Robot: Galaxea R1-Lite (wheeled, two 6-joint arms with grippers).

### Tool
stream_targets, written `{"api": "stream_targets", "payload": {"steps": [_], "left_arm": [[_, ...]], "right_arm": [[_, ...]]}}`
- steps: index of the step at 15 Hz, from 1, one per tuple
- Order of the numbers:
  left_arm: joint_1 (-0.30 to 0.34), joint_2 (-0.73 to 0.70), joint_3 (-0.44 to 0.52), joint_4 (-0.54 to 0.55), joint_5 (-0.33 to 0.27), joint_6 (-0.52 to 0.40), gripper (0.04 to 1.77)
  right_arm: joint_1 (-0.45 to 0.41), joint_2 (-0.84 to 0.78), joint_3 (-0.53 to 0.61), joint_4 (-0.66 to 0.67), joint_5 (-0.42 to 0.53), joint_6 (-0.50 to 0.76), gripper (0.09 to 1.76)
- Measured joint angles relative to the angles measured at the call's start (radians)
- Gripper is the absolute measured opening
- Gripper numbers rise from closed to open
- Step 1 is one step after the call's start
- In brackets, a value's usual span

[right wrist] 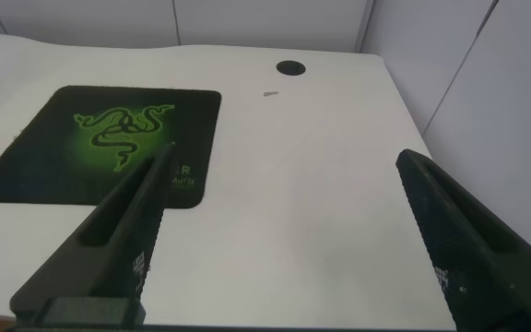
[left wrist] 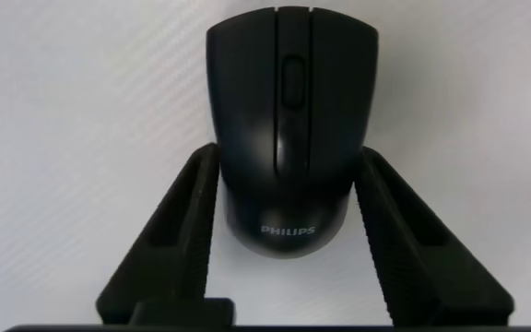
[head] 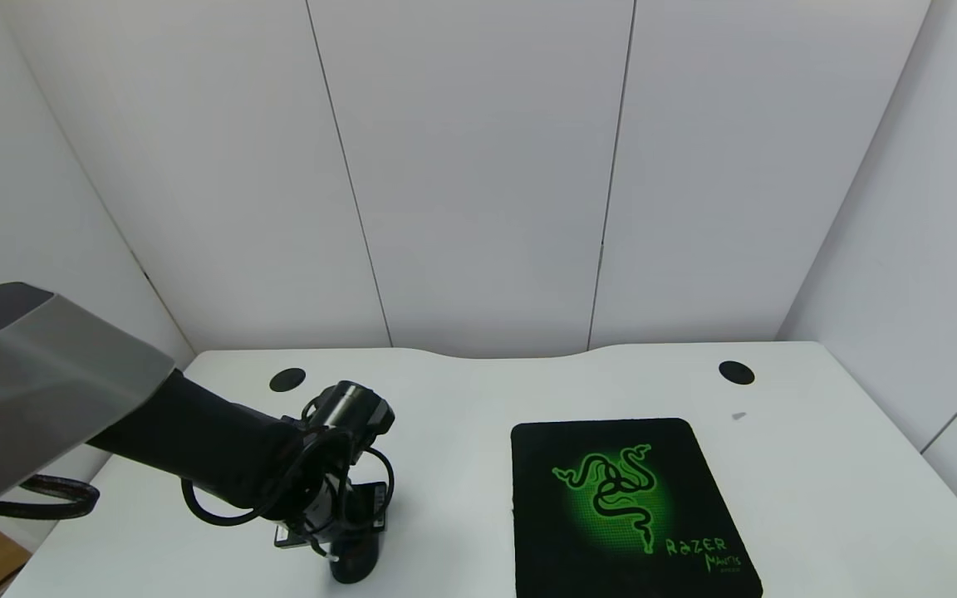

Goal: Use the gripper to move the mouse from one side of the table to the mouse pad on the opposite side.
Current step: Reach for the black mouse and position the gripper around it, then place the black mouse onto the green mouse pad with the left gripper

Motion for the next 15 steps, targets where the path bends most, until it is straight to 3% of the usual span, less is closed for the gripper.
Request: {"api": "stream_targets", "payload": {"steps": [3, 11, 15], "left_arm": [[0.000, 0.001, -0.001, 0.001, -0.001, 0.000, 0.92], [-0.009, -0.008, -0.005, 0.005, 0.000, 0.000, 0.91], [-0.013, -0.053, -0.049, 0.099, 0.000, -0.012, 0.90]], "right_arm": [[0.000, 0.000, 0.000, 0.000, 0.000, 0.000, 1.71], [0.000, 0.000, 0.000, 0.000, 0.000, 0.000, 1.71], [0.000, 0.000, 0.000, 0.000, 0.000, 0.001, 1.71]]}}
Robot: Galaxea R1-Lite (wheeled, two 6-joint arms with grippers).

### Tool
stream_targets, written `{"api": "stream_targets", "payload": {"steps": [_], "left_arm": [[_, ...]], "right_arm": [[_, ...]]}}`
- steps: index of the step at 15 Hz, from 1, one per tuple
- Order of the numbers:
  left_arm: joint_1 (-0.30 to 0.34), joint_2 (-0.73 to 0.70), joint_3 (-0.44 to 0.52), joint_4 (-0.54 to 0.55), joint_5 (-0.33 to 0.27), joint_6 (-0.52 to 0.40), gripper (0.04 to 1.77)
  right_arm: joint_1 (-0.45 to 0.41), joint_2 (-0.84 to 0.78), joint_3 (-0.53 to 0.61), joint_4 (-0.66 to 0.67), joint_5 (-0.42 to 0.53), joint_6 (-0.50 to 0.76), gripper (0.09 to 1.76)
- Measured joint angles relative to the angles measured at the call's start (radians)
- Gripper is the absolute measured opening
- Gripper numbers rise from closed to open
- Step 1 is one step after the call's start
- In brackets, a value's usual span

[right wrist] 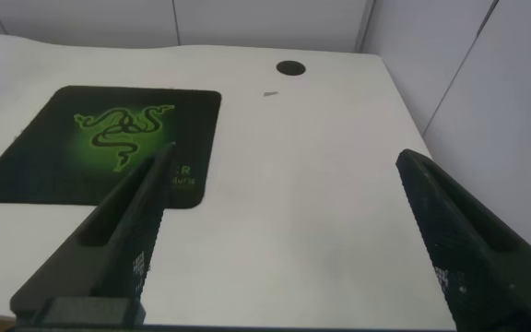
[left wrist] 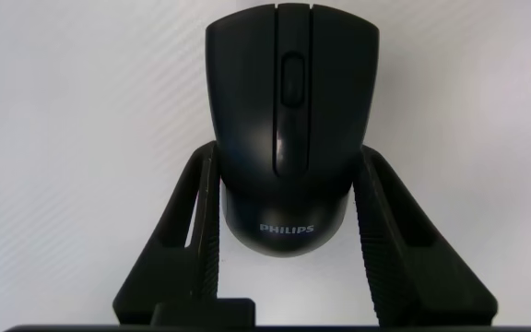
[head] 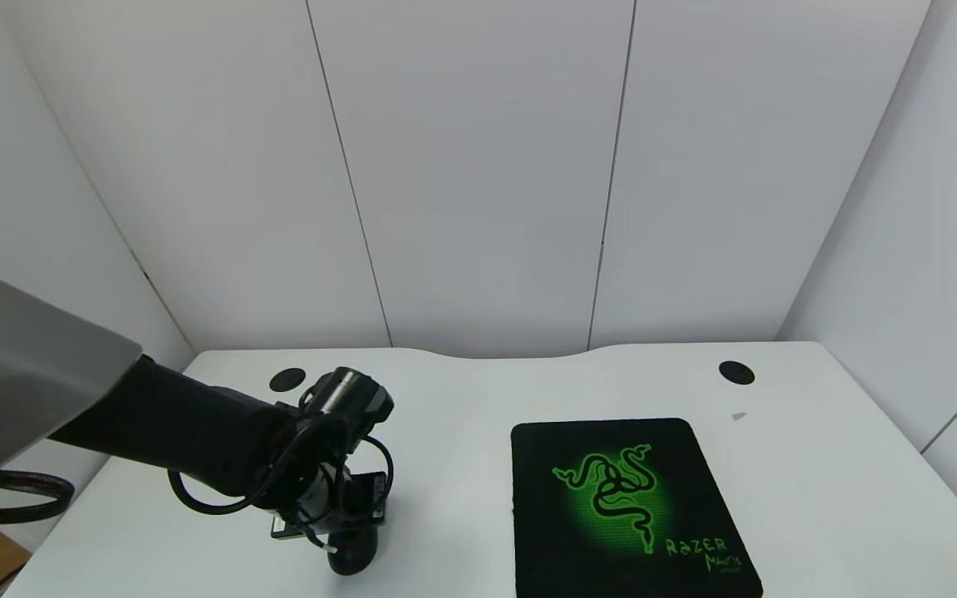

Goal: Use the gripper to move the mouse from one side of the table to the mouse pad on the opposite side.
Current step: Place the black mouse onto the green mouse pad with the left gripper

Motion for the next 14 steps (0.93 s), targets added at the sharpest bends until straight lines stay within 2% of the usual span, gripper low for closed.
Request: {"api": "stream_targets", "payload": {"steps": [5, 9, 11, 14], "left_arm": [[-0.057, -0.036, -0.169, 0.284, -0.009, -0.110, 0.90], [-0.133, -0.035, -0.243, 0.307, -0.008, -0.163, 0.90], [-0.195, -0.027, -0.271, 0.309, 0.001, -0.229, 0.90], [-0.273, -0.007, -0.346, 0.365, 0.002, -0.260, 0.90]], "right_arm": [[0.000, 0.000, 0.000, 0.000, 0.000, -0.001, 1.71], [0.000, 0.000, 0.000, 0.000, 0.000, -0.001, 1.71], [0.000, 0.000, 0.000, 0.000, 0.000, 0.000, 1.71], [0.000, 0.000, 0.000, 0.000, 0.000, -0.001, 1.71]]}}
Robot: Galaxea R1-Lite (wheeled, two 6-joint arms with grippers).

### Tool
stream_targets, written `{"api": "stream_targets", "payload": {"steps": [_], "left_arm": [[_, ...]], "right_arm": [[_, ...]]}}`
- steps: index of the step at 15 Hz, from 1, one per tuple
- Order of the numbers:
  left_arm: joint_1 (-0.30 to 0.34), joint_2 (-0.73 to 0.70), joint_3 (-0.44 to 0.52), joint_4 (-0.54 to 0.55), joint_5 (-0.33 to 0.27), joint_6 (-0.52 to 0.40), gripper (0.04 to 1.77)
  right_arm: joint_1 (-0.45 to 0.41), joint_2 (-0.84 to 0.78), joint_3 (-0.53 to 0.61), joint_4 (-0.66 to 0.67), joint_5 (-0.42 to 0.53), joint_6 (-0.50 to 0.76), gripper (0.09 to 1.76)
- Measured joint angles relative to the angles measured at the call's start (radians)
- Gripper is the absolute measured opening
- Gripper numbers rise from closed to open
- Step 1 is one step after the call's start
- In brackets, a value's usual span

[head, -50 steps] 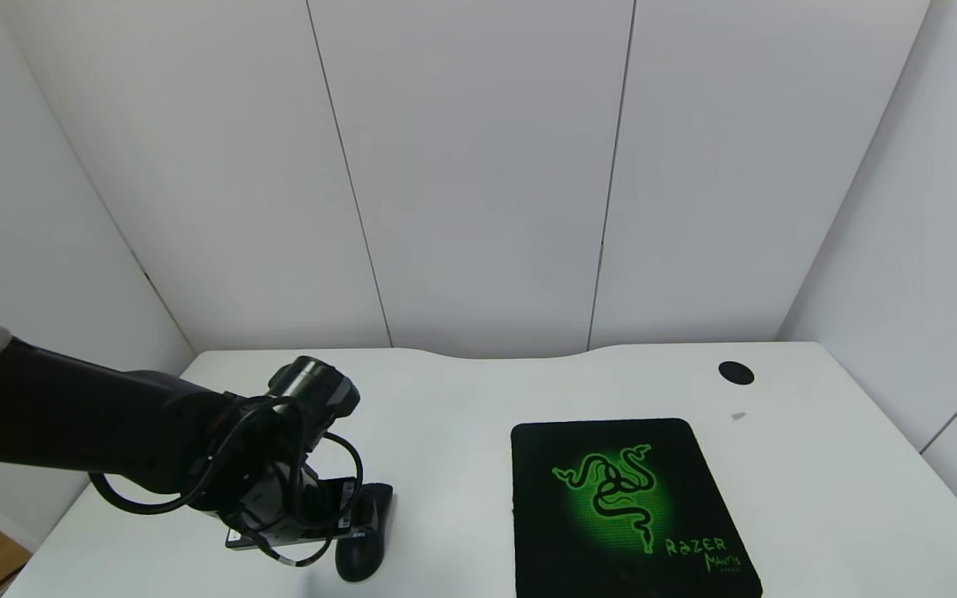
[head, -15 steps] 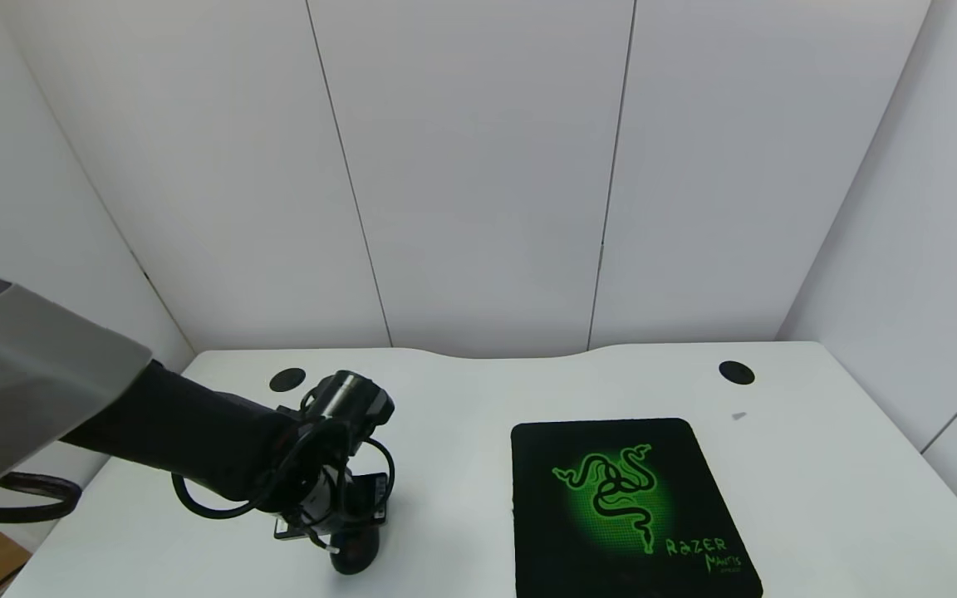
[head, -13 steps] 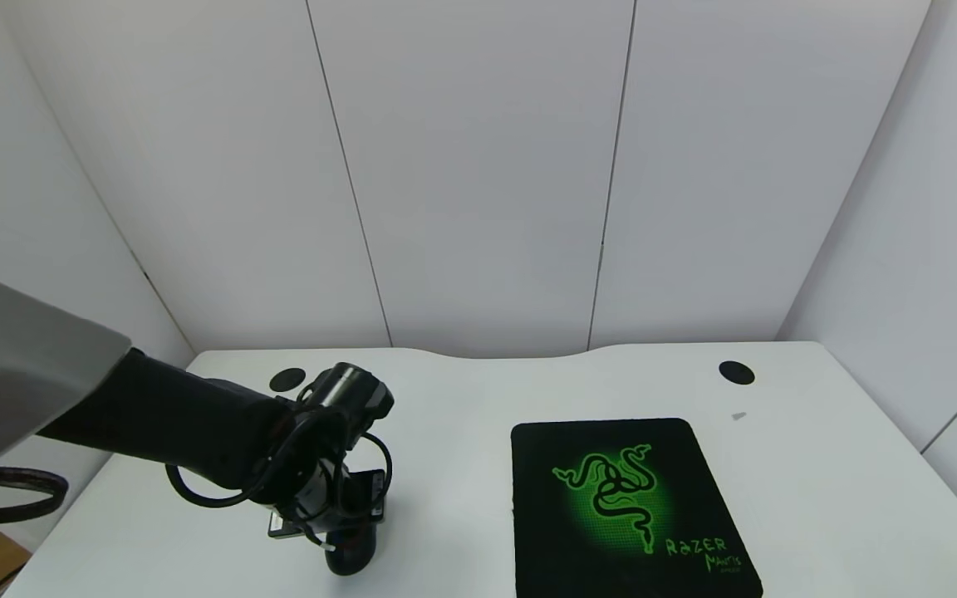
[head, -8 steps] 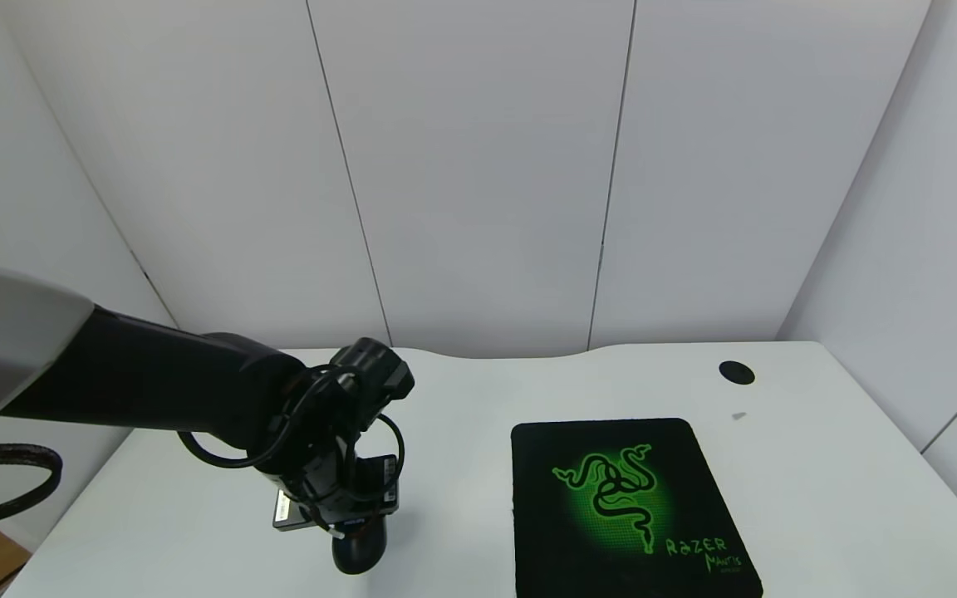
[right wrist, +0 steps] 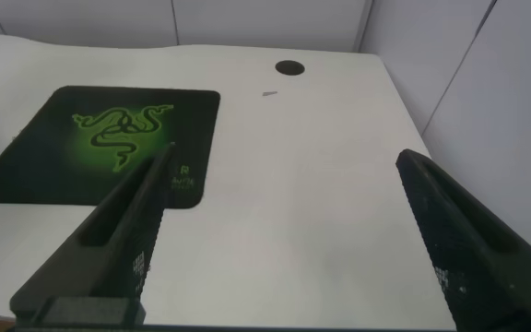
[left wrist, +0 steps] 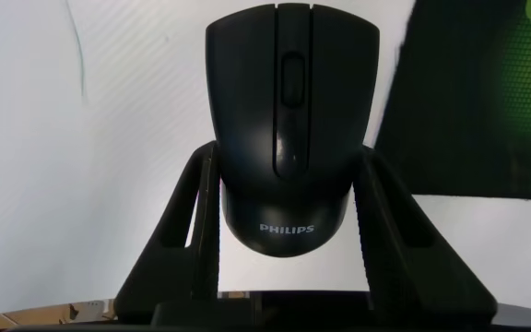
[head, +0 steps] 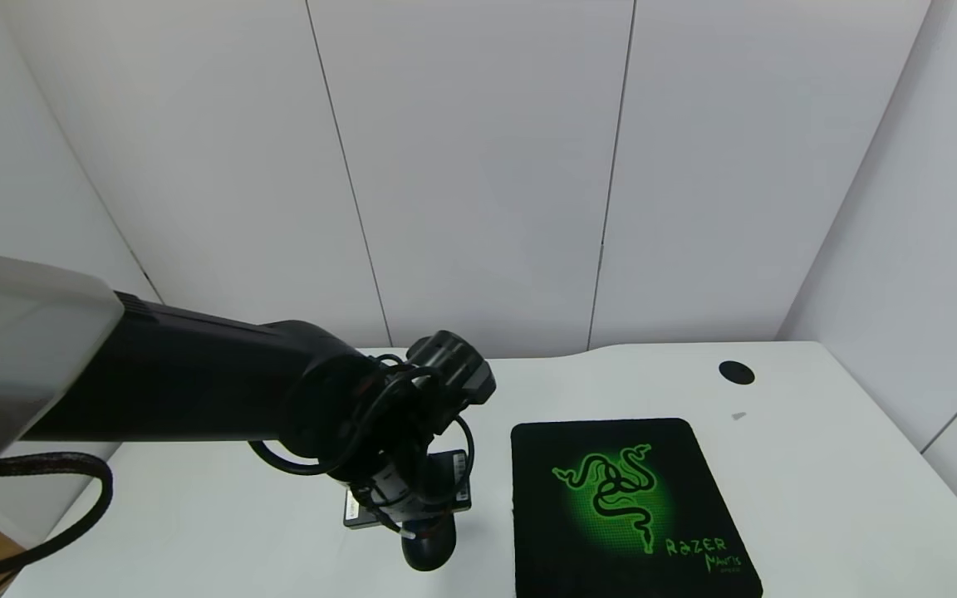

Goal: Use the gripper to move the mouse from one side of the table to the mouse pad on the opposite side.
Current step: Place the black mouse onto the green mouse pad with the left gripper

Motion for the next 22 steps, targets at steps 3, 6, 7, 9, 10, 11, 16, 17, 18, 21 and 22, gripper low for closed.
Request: {"api": "stream_targets", "payload": {"steps": [3, 6, 7, 9, 10, 11, 16, 17, 18, 21, 22], "left_arm": [[-0.059, 0.037, -0.115, 0.097, -0.003, -0.057, 0.90], [-0.105, 0.087, -0.214, 0.147, 0.001, -0.081, 0.90], [-0.116, 0.104, -0.243, 0.156, 0.003, -0.091, 0.90], [-0.140, 0.139, -0.309, 0.211, 0.004, -0.110, 0.90], [-0.151, 0.157, -0.338, 0.228, 0.004, -0.130, 0.90], [-0.162, 0.177, -0.367, 0.232, 0.005, -0.144, 0.90], [-0.219, 0.261, -0.480, 0.239, 0.031, -0.189, 0.90], [-0.236, 0.277, -0.499, 0.240, 0.039, -0.196, 0.90], [-0.252, 0.295, -0.523, 0.241, 0.050, -0.198, 0.90], [-0.289, 0.352, -0.599, 0.264, 0.117, -0.199, 0.89], [-0.299, 0.372, -0.627, 0.266, 0.132, -0.199, 0.89]], "right_arm": [[0.000, 0.000, 0.000, 0.000, 0.000, 0.000, 1.71], [0.000, 0.000, 0.000, 0.000, 0.000, 0.000, 1.71], [0.000, 0.000, 0.000, 0.000, 0.000, 0.000, 1.71], [0.000, 0.000, 0.000, 0.000, 0.000, 0.000, 1.71], [0.000, 0.000, 0.000, 0.000, 0.000, 0.000, 1.71], [0.000, 0.000, 0.000, 0.000, 0.000, 0.000, 1.71], [0.000, 0.000, 0.000, 0.000, 0.000, 0.000, 1.71], [0.000, 0.000, 0.000, 0.000, 0.000, 0.000, 1.71], [0.000, 0.000, 0.000, 0.000, 0.000, 0.000, 1.71], [0.000, 0.000, 0.000, 0.000, 0.000, 0.000, 1.71], [0.000, 0.000, 0.000, 0.000, 0.000, 0.000, 1.71]]}}
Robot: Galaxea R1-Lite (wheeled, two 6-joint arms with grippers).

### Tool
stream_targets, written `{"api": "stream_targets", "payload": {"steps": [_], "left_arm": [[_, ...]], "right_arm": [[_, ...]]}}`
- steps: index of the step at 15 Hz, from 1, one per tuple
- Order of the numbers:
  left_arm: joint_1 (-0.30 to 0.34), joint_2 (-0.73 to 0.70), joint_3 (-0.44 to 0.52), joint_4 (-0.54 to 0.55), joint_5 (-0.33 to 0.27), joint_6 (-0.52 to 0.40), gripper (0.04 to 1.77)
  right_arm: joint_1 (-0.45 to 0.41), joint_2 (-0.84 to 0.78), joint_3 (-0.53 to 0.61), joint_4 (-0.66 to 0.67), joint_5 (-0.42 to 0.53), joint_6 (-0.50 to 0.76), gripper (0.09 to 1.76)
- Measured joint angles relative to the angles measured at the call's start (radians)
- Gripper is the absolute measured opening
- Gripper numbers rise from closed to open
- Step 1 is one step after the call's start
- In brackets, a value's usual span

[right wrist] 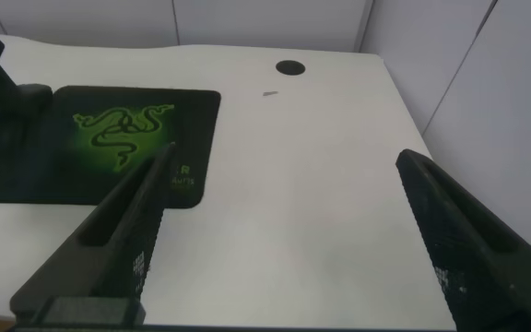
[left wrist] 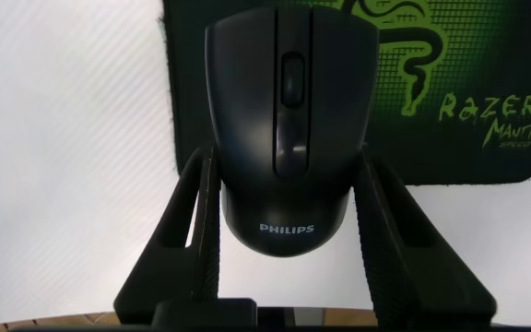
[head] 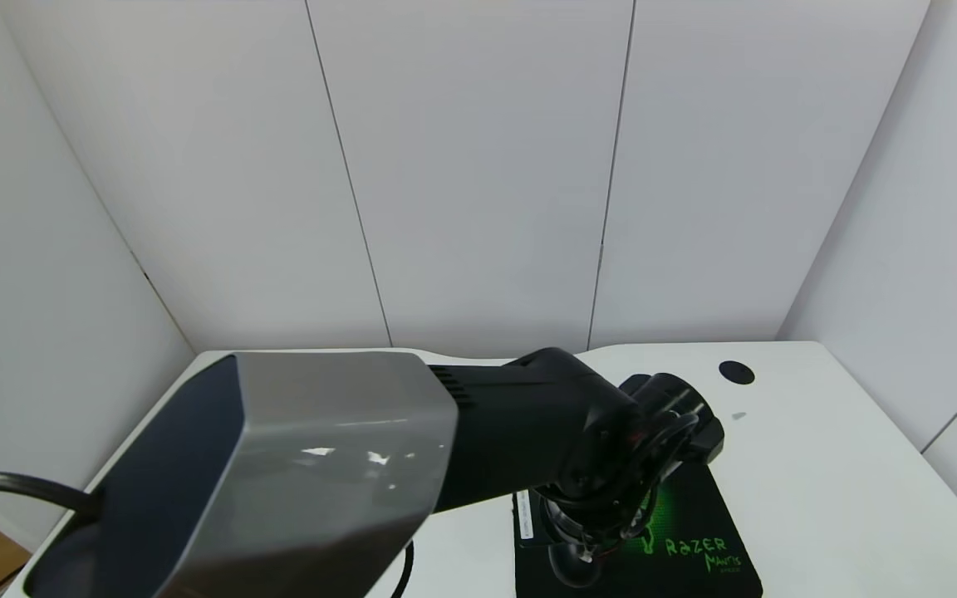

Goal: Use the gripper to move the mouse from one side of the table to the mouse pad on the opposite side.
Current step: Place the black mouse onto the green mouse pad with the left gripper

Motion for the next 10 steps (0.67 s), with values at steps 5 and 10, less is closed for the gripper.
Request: {"api": "stream_targets", "payload": {"steps": [5, 10], "left_arm": [[-0.037, 0.085, -0.049, -0.058, 0.054, 0.004, 0.89], [-0.039, 0.139, -0.053, -0.089, 0.057, 0.010, 0.89]], "right_arm": [[0.000, 0.000, 0.000, 0.000, 0.000, 0.000, 1.71], [0.000, 0.000, 0.000, 0.000, 0.000, 0.000, 1.71]]}}
